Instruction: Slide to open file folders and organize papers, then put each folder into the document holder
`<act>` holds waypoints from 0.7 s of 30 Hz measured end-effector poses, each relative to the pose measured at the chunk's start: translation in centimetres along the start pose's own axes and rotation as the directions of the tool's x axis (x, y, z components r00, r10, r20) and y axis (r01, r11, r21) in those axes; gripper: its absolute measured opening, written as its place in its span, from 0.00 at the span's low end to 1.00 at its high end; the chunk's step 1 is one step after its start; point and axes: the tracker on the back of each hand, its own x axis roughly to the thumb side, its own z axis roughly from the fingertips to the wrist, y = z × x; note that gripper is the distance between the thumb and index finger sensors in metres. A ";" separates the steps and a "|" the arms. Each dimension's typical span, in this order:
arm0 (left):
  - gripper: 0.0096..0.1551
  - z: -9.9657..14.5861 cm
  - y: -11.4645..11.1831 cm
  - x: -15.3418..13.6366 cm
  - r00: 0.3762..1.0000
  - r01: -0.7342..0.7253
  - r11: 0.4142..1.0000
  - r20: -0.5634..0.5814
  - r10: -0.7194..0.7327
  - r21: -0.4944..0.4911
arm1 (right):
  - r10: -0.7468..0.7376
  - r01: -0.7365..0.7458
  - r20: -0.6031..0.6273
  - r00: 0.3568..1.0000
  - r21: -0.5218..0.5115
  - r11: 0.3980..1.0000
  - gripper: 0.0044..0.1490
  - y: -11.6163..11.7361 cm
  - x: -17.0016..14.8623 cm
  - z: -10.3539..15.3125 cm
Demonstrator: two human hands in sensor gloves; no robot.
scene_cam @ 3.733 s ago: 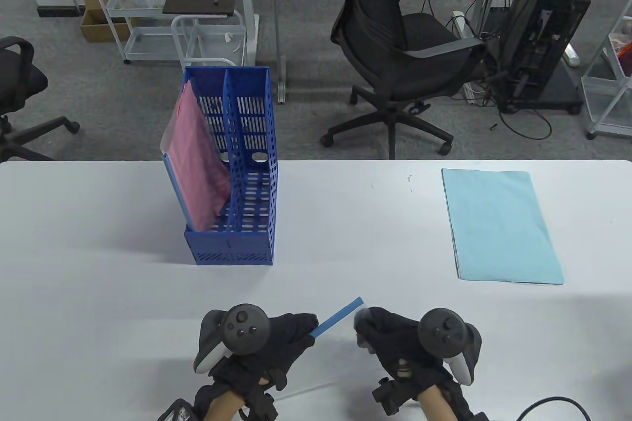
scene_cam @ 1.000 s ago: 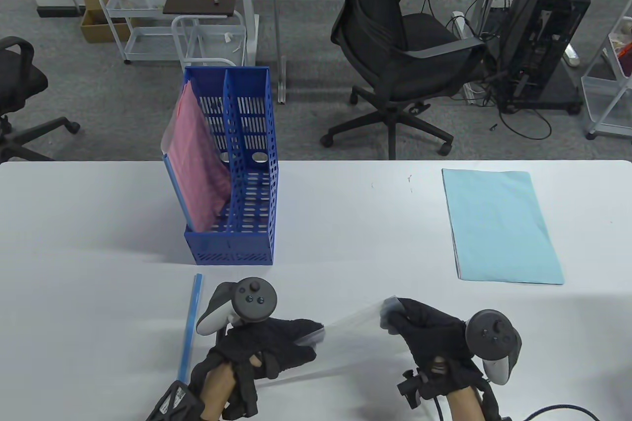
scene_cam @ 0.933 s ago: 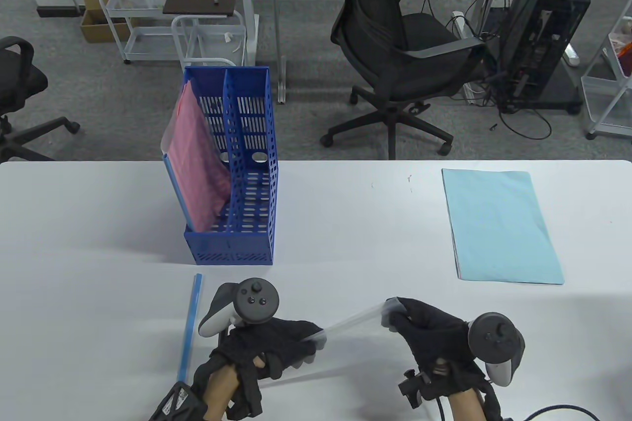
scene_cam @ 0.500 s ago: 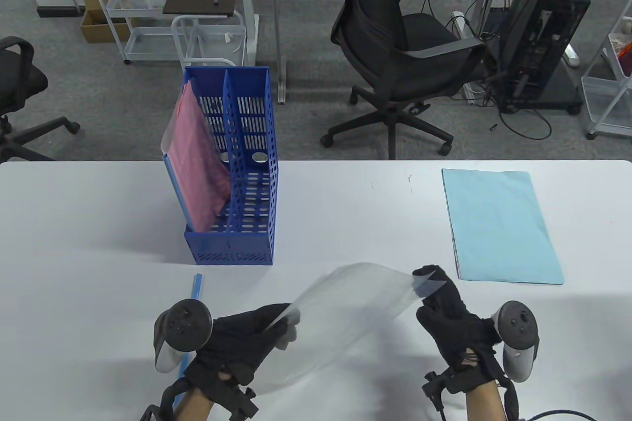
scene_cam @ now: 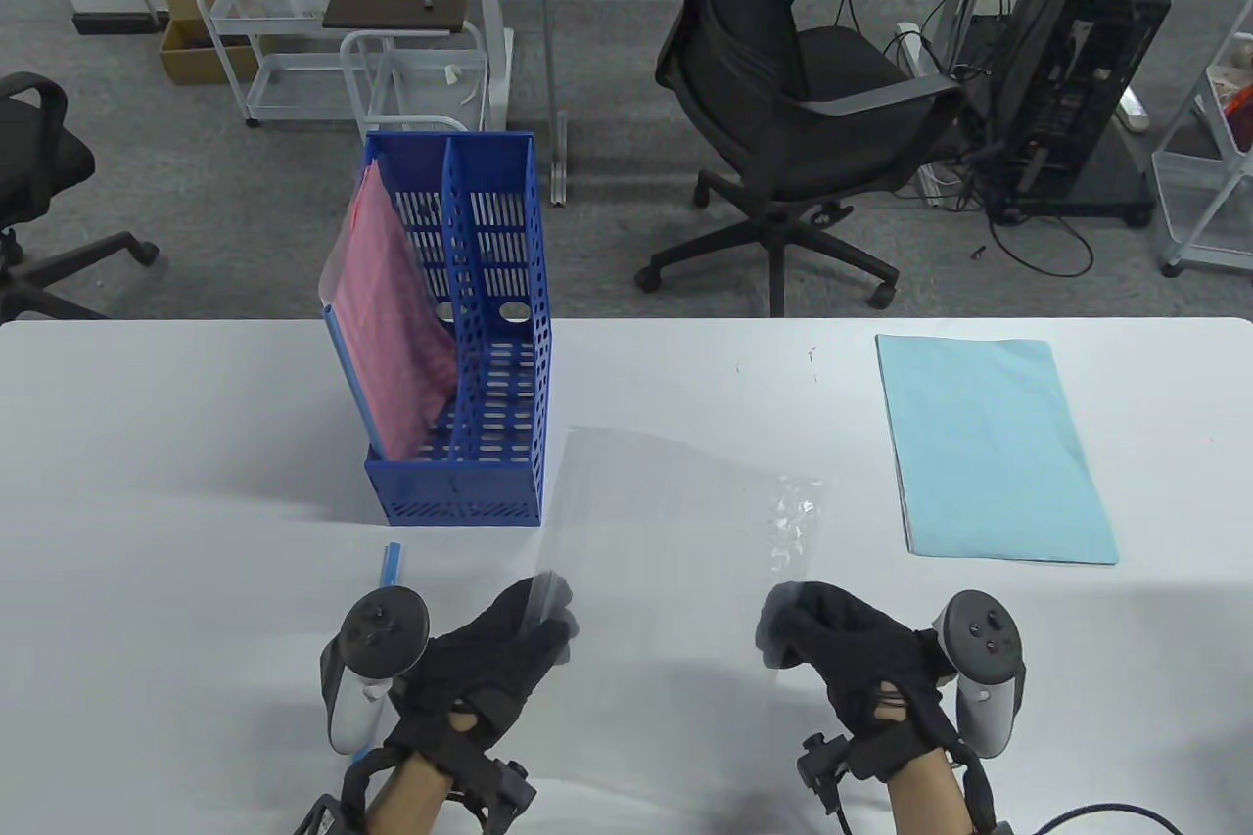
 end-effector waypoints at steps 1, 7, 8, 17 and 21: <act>0.43 0.0 0.1 0.0 1.000 0.023 0.999 -0.008 -0.022 0.024 | 0.042 -0.043 -0.014 0.999 -0.021 0.999 0.26 -0.2 0.0 0.1; 0.44 -0.1 -0.9 0.1 0.997 0.059 0.998 -0.048 -0.059 -0.014 | 0.126 -0.134 -0.097 0.987 -0.082 0.988 0.26 0.2 -0.1 0.2; 0.42 -0.3 -1.6 0.3 0.998 0.056 0.996 -0.015 -0.057 -0.064 | 0.130 -0.139 -0.102 0.986 -0.086 0.987 0.26 0.5 -0.1 0.3; 0.44 -0.5 -8.0 1.9 0.996 -0.045 0.910 0.046 0.070 -0.413 | 0.214 -0.217 -0.070 0.974 -0.029 0.976 0.26 6.7 0.2 0.6; 0.51 -0.2 -8.4 1.5 1.000 -0.025 0.927 -0.011 0.022 -0.374 | 0.249 -0.248 -0.063 0.967 0.023 0.969 0.26 9.9 0.4 0.7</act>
